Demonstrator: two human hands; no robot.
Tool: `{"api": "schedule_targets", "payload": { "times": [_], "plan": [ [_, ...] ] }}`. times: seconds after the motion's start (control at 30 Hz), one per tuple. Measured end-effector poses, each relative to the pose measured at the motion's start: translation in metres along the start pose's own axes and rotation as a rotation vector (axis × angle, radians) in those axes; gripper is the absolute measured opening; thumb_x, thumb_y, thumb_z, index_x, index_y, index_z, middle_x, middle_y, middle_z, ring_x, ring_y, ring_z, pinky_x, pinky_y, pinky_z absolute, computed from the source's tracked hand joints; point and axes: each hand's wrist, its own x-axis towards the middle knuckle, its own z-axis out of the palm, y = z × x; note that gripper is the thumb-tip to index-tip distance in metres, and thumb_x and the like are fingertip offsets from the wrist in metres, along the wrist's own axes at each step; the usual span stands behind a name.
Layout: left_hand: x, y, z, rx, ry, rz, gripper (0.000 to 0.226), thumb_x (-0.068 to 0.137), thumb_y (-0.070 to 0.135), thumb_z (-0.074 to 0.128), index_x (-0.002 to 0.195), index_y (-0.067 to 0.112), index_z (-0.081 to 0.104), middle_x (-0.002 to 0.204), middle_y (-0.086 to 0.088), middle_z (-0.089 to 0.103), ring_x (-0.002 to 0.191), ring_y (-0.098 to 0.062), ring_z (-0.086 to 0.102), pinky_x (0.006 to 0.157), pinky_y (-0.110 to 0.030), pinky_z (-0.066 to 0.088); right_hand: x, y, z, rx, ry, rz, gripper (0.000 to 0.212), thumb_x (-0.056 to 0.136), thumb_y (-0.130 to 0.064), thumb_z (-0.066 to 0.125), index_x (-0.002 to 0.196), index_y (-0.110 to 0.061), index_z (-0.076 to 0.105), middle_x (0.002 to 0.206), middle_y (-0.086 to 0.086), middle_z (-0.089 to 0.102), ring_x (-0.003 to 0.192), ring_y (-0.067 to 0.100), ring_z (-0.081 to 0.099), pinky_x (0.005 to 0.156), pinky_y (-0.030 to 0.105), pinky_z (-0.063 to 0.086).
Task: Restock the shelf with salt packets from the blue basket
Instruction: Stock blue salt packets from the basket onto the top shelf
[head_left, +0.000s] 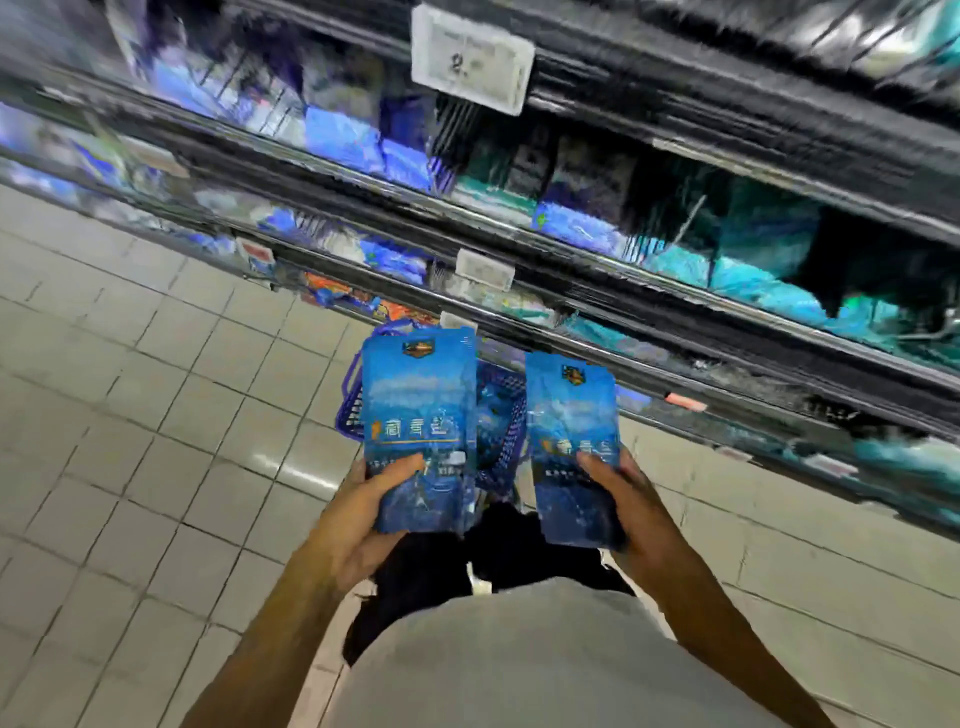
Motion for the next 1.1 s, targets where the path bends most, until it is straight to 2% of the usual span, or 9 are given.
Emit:
{"api": "schedule_targets", "payload": {
  "times": [0.17,0.33,0.43,0.5,0.67,0.77,0.97,1.03,1.1],
  "plan": [
    [-0.017,0.006,0.033,0.157,-0.090,0.015,0.048,0.069,0.011,0.078,0.115,0.015,0.069,0.107,-0.015,0.077,0.084,-0.030,0.077,0.057,-0.038,0.061,-0.051,-0.002,-0.015,0.161,0.179,-0.106,0.041,0.094,-0.032,0.060,0.130,-0.013,0.060,0.124,0.018,0.070,0.115,0.042,0.066,0.102,0.059,0.049],
    [-0.018,0.006,0.055,0.495,-0.221,-0.034,0.072,0.059,0.038,0.088,0.125,0.024,0.064,0.118,-0.009,0.075,0.105,-0.030,0.074,0.072,-0.041,0.062,-0.105,0.013,-0.030,0.269,0.298,-0.212,0.029,0.094,-0.034,0.062,0.117,-0.017,0.069,0.116,0.016,0.074,0.104,0.037,0.073,0.082,0.050,0.062],
    [-0.019,-0.001,0.074,0.609,-0.332,-0.097,0.075,0.061,0.034,0.088,0.131,0.026,0.060,0.120,-0.004,0.075,0.110,-0.026,0.072,0.075,-0.040,0.062,-0.133,0.027,-0.040,0.376,0.404,-0.278,0.031,0.098,-0.031,0.059,0.123,-0.013,0.065,0.114,0.017,0.075,0.100,0.039,0.073,0.078,0.051,0.062],
    [-0.017,-0.006,0.091,0.687,-0.408,-0.116,0.069,0.065,0.020,0.086,0.129,0.025,0.061,0.117,-0.003,0.076,0.107,-0.023,0.073,0.077,-0.041,0.062,-0.155,0.039,-0.047,0.460,0.489,-0.332,0.029,0.098,-0.030,0.059,0.122,-0.014,0.065,0.114,0.017,0.075,0.100,0.039,0.073,0.077,0.052,0.062],
    [-0.024,-0.037,0.148,0.936,-0.564,-0.060,0.043,0.071,0.000,0.078,0.108,0.018,0.065,0.083,0.002,0.080,0.072,-0.010,0.076,0.056,-0.027,0.059,-0.209,0.074,-0.066,0.648,0.732,-0.455,0.035,0.089,-0.034,0.066,0.121,-0.021,0.067,0.114,0.013,0.075,0.102,0.036,0.073,0.082,0.055,0.061],
    [-0.038,-0.067,0.180,1.059,-0.671,-0.035,0.029,0.081,0.005,0.077,0.101,0.023,0.066,0.082,0.006,0.079,0.076,-0.011,0.074,0.079,-0.039,0.060,-0.235,0.088,-0.077,0.745,0.831,-0.530,0.027,0.090,-0.035,0.065,0.114,-0.026,0.071,0.112,0.011,0.076,0.099,0.033,0.075,0.076,0.048,0.063],
    [-0.079,-0.151,0.240,1.214,-0.943,-0.034,0.029,0.082,0.008,0.076,0.108,0.021,0.070,0.096,0.006,0.080,0.084,-0.006,0.076,0.062,-0.016,0.057,-0.278,0.115,-0.120,0.926,1.015,-0.621,0.016,0.097,-0.028,0.063,0.103,-0.037,0.075,0.107,0.005,0.078,0.093,0.027,0.076,0.064,0.036,0.062],
    [-0.098,-0.184,0.260,1.242,-1.001,-0.076,0.037,0.079,0.012,0.077,0.115,0.018,0.068,0.104,0.001,0.079,0.092,-0.013,0.076,0.071,-0.026,0.062,-0.294,0.125,-0.145,0.944,1.065,-0.623,0.017,0.098,-0.031,0.062,0.098,-0.043,0.075,0.104,0.002,0.079,0.091,0.026,0.077,0.062,0.036,0.062],
    [-0.114,-0.214,0.278,1.263,-1.025,-0.106,0.056,0.073,0.017,0.079,0.127,0.011,0.065,0.118,-0.010,0.075,0.108,-0.030,0.072,0.092,-0.047,0.059,-0.308,0.136,-0.173,0.934,1.111,-0.607,0.015,0.097,-0.033,0.062,0.102,-0.040,0.074,0.101,0.003,0.079,0.087,0.026,0.077,0.061,0.036,0.062]
  ]
}}
